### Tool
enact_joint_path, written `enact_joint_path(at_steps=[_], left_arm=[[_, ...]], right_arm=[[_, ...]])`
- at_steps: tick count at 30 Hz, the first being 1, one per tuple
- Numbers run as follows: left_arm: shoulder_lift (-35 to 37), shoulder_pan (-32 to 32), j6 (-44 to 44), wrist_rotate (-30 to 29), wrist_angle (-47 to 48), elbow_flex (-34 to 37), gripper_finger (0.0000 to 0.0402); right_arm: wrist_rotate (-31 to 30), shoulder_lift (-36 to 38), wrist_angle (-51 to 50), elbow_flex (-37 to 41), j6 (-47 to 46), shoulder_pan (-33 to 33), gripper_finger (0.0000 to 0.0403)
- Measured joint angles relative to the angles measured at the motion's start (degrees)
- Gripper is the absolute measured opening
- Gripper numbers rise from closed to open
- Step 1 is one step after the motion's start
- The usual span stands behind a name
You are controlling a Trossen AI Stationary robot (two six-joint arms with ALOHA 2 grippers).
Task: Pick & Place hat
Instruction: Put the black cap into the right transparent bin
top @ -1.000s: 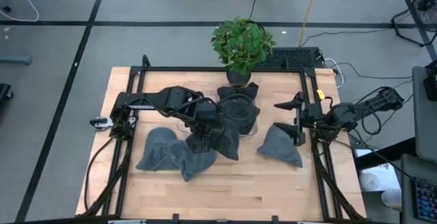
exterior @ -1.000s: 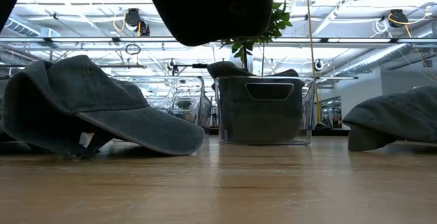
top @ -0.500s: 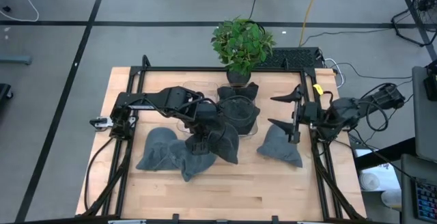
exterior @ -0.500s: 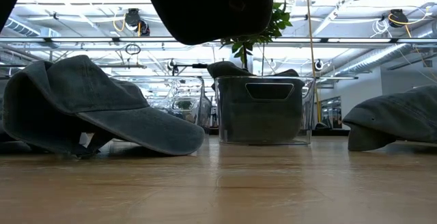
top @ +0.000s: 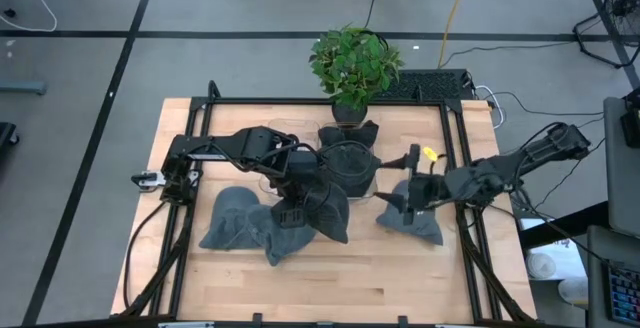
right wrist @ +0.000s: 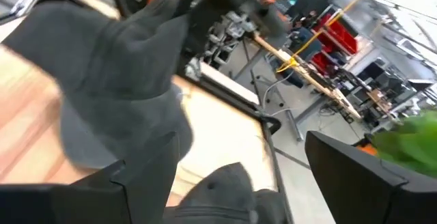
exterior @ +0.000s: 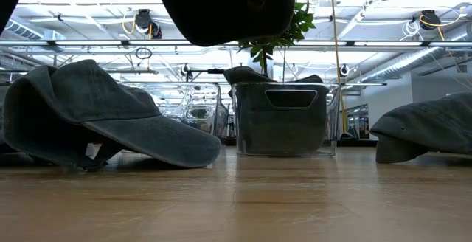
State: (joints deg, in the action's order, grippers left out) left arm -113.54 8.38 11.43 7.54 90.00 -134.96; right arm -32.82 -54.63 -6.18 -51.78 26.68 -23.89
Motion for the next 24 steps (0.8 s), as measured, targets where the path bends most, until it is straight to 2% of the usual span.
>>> enact_joint_path(at_steps=[5, 10, 16, 20, 24], left_arm=[[0.0, 0.0, -0.4, 0.2, 0.0, 0.0, 0.0001], [0.0, 0.0, -0.5, 0.2, 0.0, 0.0, 0.0001], [0.0, 0.0, -0.6, 0.5, 0.0, 0.0, 0.0001], [0.0, 0.0, -0.4, 0.5, 0.0, 0.0, 0.0001], [0.0, -0.2, 0.4, 0.4, 0.0, 0.0, 0.0001]], right_arm=[[1.6, -4.5, 4.8, 1.8, 3.0, -2.6, 0.0309], [1.2, -11.1, 14.1, 1.9, 9.8, -6.2, 0.0309], [-3.3, -15.6, 27.6, 1.9, 10.0, -7.6, 0.0309], [-3.8, -16.7, 30.0, -0.1, 7.7, -9.7, 0.0309], [-6.2, -19.4, 29.5, -3.4, 10.2, -11.5, 0.0309]])
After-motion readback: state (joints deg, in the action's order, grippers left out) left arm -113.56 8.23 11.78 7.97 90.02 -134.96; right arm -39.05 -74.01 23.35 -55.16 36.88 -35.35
